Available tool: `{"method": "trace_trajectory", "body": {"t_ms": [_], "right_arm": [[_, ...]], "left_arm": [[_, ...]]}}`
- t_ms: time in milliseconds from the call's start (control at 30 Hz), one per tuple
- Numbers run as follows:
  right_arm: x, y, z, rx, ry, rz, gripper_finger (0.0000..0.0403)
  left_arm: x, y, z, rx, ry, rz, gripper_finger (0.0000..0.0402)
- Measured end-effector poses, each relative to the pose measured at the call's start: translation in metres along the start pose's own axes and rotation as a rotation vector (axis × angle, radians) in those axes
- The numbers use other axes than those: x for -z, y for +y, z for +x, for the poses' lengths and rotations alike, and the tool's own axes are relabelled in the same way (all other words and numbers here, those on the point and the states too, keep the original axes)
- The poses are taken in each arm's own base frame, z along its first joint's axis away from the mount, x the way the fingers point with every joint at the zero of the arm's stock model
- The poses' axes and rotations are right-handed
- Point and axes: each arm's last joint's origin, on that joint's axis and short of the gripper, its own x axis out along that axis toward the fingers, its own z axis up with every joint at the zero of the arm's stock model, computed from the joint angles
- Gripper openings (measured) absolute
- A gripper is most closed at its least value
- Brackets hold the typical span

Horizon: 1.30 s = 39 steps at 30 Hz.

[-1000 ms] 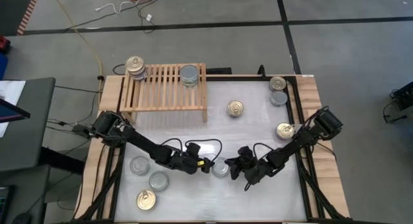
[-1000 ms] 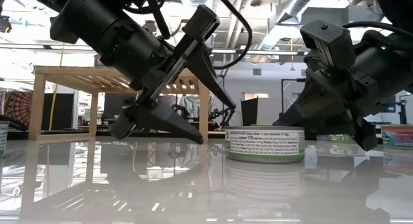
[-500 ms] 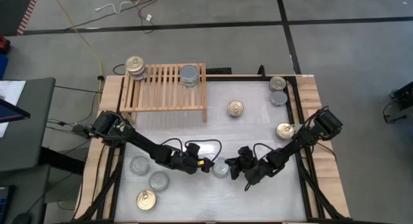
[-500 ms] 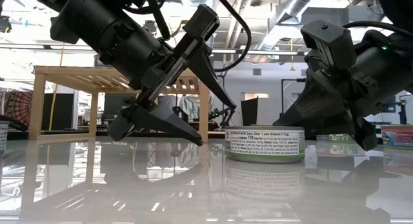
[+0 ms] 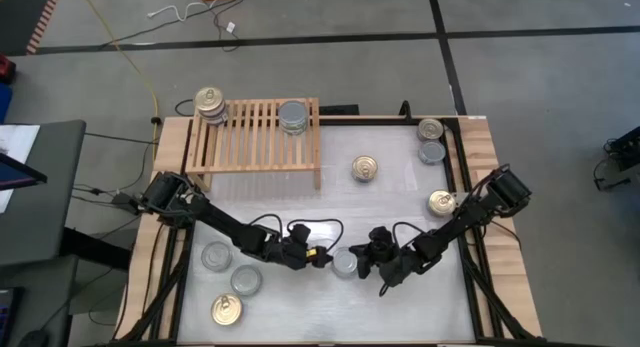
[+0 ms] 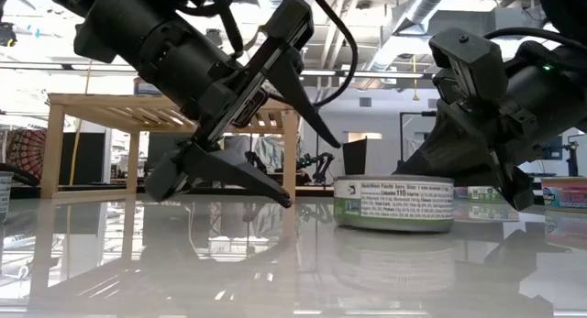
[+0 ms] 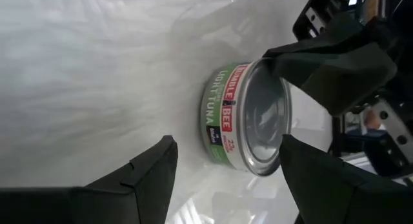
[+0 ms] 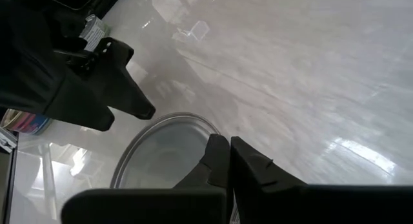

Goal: Stack canned seafood by type on shelf
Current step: Put the green tuna can aligned with the other green tuna can on the shelf

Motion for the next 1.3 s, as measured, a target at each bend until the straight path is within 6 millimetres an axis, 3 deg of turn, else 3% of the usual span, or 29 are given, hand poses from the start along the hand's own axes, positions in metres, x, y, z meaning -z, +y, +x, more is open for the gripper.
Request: {"method": "trace_trajectory", "body": {"t_ms": [233,667,1000,1300], "right_arm": [[0.000,-0.001,0.000,0.005,0.002,-0.005,0.0031],[0.001,-0.003,0.000,0.023,0.008,-0.019,0.0027],[0.003,-0.004,-0.003,0.033,0.022,-0.040,0.0027],[0.006,-0.003,-0.011,0.034,0.044,-0.068,0.0026]], "left_arm": [[0.002,-0.005,-0.001,0.048,0.005,-0.043,0.0261],[0.011,-0.015,-0.002,-0.014,-0.013,-0.049,0.0261],[0.028,-0.016,0.042,-0.010,0.022,-0.074,0.0261],[0.022,-0.021,0.047,-0.003,-0.023,-0.082,0.0261]]}}
